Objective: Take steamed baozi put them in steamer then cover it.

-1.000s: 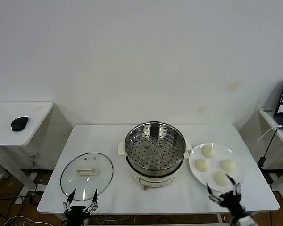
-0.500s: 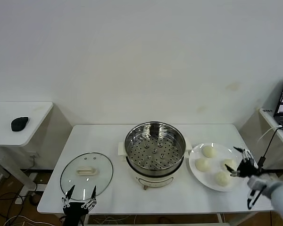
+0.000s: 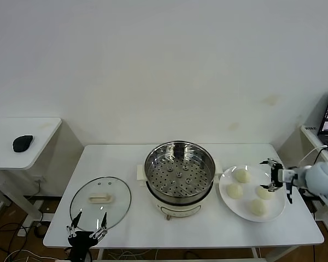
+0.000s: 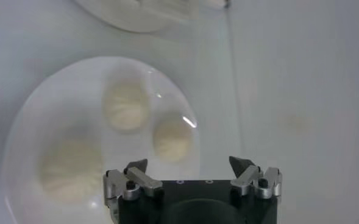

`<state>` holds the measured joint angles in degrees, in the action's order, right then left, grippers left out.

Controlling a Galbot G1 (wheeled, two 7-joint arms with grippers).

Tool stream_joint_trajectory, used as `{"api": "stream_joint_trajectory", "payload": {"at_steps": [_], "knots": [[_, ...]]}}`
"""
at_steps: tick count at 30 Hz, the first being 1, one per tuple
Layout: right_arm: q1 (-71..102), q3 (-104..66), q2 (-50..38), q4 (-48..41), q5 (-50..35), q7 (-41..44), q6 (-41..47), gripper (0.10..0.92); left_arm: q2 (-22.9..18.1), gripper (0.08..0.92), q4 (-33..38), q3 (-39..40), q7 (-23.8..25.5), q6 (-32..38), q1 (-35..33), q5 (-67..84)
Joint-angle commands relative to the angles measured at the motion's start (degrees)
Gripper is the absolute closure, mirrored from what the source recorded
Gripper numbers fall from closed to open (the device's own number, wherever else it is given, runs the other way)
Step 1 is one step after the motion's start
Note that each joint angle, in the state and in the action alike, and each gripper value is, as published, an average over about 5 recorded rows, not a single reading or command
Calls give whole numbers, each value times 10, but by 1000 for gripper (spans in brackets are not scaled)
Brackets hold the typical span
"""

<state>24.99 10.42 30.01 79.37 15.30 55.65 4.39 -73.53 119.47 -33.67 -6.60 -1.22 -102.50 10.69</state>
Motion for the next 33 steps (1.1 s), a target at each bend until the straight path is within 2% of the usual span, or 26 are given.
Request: {"api": "stream_joint_trajectory", "payload": {"at_steps": [1,7,16,33], "knots": [[-220,218,69,-170,0,96,-36,203,3,177,-5,-17,0,-1,7,3],[-222,223,141,-243,23,84,-41,203,3,177,-9,-23,2,0,8,3],[-207,194,203,-311,76,67,-54,203,0,177,-10,-34,2,1,6,3],[-200,182,232,-353,114,53,-47,207,-3,177,-12,-40,2,4,6,4]]}}
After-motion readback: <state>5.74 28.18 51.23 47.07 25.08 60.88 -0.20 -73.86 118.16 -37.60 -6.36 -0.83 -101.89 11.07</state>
